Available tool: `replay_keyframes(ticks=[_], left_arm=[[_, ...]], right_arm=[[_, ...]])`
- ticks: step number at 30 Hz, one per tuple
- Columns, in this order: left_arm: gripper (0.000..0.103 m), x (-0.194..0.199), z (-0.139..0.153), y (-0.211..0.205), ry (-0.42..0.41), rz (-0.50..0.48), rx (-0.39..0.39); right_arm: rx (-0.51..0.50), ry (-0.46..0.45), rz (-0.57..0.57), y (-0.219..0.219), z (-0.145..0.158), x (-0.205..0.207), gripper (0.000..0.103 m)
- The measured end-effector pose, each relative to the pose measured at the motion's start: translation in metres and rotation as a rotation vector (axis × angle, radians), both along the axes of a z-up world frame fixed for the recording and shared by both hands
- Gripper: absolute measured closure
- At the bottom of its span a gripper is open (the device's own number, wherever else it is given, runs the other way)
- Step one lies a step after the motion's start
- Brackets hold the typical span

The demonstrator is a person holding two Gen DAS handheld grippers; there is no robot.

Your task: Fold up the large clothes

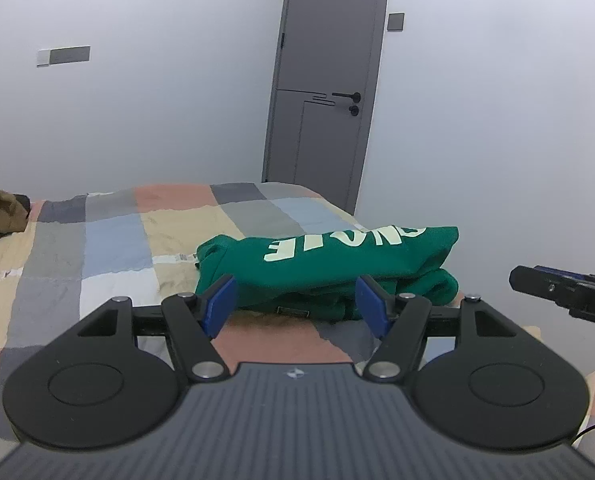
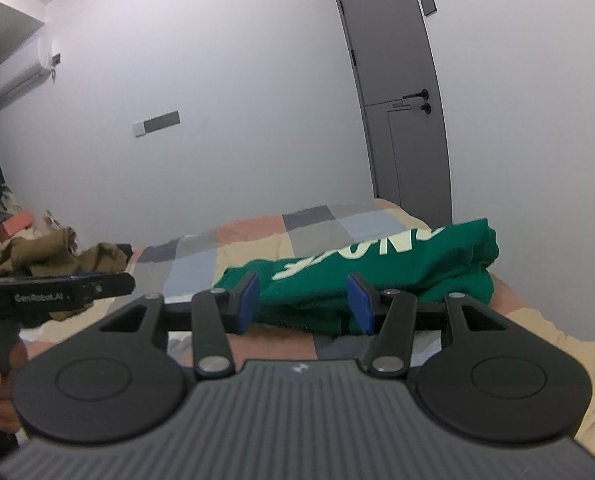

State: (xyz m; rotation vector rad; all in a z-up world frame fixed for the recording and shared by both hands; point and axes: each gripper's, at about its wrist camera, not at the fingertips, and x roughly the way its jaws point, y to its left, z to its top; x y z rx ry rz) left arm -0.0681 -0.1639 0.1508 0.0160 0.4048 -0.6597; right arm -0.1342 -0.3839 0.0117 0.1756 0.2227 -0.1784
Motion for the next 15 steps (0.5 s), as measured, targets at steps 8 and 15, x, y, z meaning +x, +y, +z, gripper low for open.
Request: replay_keyframes(ticks=[8, 15], left_arm=[[0.032, 0.001, -0.011, 0.005, 0.014, 0.010, -0.005], [0.032, 0.003, -0.016, 0.003, 0.019, 0.005, 0.012]], right_arm=[[-0.064, 0.027, -0.040, 0.015, -0.009, -0.006, 0.051], [-0.040, 0.051, -0.049, 0.013, -0.014, 0.001, 0.052]])
